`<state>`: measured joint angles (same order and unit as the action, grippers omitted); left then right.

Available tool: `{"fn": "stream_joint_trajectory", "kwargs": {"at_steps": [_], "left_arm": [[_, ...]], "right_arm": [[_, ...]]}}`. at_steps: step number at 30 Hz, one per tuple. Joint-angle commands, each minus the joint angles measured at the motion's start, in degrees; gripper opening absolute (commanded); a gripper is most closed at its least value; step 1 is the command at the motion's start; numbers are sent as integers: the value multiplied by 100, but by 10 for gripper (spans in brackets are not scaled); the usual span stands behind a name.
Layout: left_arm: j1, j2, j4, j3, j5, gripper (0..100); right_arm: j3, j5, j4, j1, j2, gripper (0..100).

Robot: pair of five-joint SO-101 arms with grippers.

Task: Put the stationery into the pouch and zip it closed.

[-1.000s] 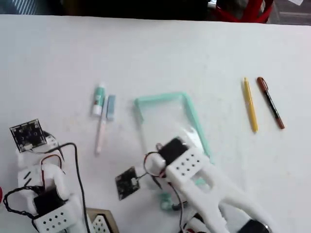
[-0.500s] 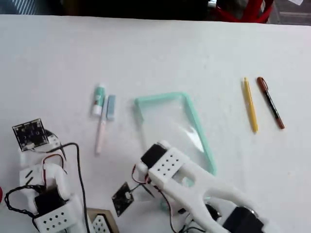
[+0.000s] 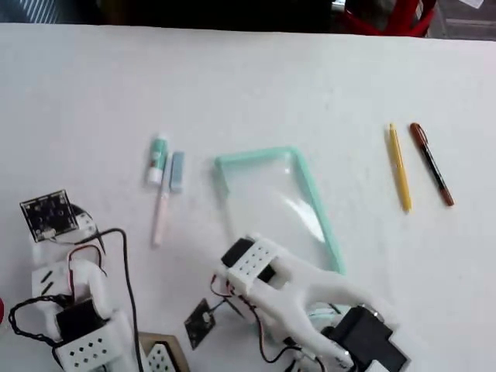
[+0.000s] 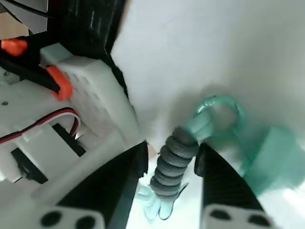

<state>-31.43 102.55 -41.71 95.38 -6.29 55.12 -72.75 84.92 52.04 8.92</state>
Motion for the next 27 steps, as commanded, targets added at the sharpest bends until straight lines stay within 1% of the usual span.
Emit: {"fn": "stream_joint_trajectory", "kwargs": {"at_steps": [1, 2, 3, 4, 5, 7, 13, 15, 19, 21, 25, 26, 27], "left_arm": [[171, 31, 149, -35, 44, 27], [251, 31, 132, -35, 44, 27], [330, 31, 123, -35, 26, 27], [382, 31, 123, -35, 18, 27], [409, 31, 123, -26, 18, 27], [435, 31, 114, -26, 18, 27], [470, 31, 149, 79, 18, 27], [716, 31, 141, 88, 18, 27], [1534, 31, 149, 79, 0, 30], [2000, 40, 149, 0, -9, 72], [3064, 40, 114, -132, -334, 277], [3336, 40, 114, -176, -360, 313], [3626, 40, 105, -255, -396, 320]], "right_arm": [[-18, -53, -180, 48, -48, 86], [-123, -35, -163, 48, -48, 19], [-299, -9, -119, 13, -48, 10], [-484, 53, -4, -66, -31, 42], [-695, 141, 145, -145, 31, 46], [-1134, 264, 453, -277, 268, 17], [-2031, 316, 1191, -716, 1666, 18], [-2374, 316, 1314, -980, 2264, 18], [-2945, 343, 1314, -1578, 3222, 18], [-3147, 448, 1314, -1815, 3477, 18], [-3596, 870, 1200, -2158, 3811, 18], [-3754, 914, 1191, -2220, 3855, 18], [-3903, 914, 1218, -2264, 3890, 18]]}}
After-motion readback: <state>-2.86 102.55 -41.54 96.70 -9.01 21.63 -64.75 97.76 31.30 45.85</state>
